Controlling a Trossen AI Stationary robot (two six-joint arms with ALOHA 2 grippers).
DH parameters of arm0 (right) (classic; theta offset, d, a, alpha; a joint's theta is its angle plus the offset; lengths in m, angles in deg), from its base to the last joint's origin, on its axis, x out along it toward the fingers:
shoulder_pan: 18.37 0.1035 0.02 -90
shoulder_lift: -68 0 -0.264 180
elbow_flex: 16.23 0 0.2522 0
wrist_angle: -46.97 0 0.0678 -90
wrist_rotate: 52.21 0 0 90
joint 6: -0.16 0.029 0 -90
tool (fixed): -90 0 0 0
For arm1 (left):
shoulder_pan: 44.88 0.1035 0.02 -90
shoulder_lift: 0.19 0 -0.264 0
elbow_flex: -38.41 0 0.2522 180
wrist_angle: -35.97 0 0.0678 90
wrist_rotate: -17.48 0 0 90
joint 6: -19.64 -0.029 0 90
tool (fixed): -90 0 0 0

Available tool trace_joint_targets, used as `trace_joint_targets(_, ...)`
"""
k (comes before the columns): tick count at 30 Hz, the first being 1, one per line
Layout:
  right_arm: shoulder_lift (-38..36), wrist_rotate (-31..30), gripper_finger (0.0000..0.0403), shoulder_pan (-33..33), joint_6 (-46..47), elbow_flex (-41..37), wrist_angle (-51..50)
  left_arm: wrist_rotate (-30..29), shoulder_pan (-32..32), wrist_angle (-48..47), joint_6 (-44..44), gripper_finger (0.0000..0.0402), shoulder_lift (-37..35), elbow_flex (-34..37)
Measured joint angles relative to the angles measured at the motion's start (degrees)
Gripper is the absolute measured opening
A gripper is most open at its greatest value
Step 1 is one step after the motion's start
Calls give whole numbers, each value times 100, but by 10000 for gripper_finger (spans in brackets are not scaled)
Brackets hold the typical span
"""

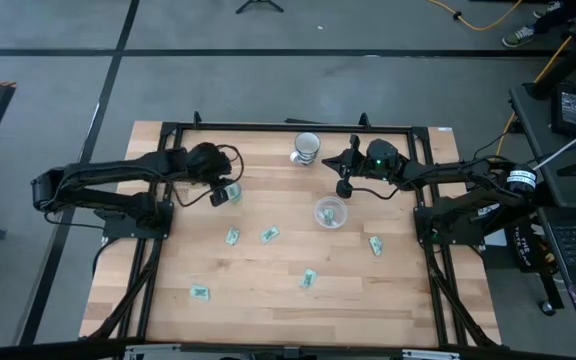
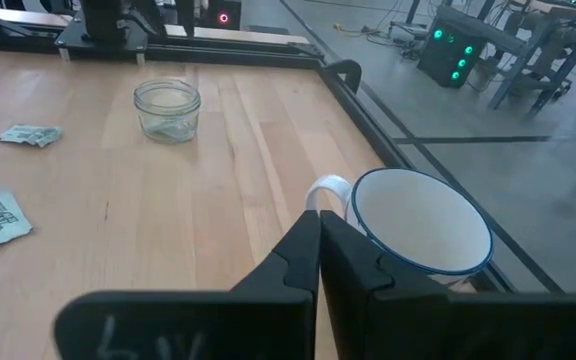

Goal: Pick and place Stevia / Truvia into bins
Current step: Put the stevia packet into the transparent container

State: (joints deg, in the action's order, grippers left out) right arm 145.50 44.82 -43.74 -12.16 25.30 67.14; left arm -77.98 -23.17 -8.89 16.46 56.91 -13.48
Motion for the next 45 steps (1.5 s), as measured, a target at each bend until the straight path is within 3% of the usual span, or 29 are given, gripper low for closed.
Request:
trace_joint_targets(6, 0, 0, 15, -2, 4, 0, -6, 86, -90, 211, 27, 64, -853, 55)
trace_joint_targets(15, 0, 0, 15, 0, 127, 0, -37, 236, -524, 1552, -118, 5, -2063, 1071)
trace_joint_targets(21, 0, 174, 15, 44, 785, 0, -343, 937, -816, 3021, -664, 4, -2393, 1695)
trace_joint_targets(26, 0, 555, 14, 561, 752, 0, -728, 1013, -945, 3191, -563, 3, -2380, 1976)
trace_joint_targets(32, -41, -549, 3, 1283, 768, 290, -1812, 1013, -1110, 3528, -351, 2, -2374, 2186)
trace_joint_targets(40, -153, -774, 7, 2257, 1383, 970, -2889, 1060, -1468, 3903, -310, 2, -2376, 2186)
trace_joint_targets(45, -153, -2112, 4, 3090, 2067, 1568, -4313, 1060, -1695, 3899, -267, 5, -2375, 2186)
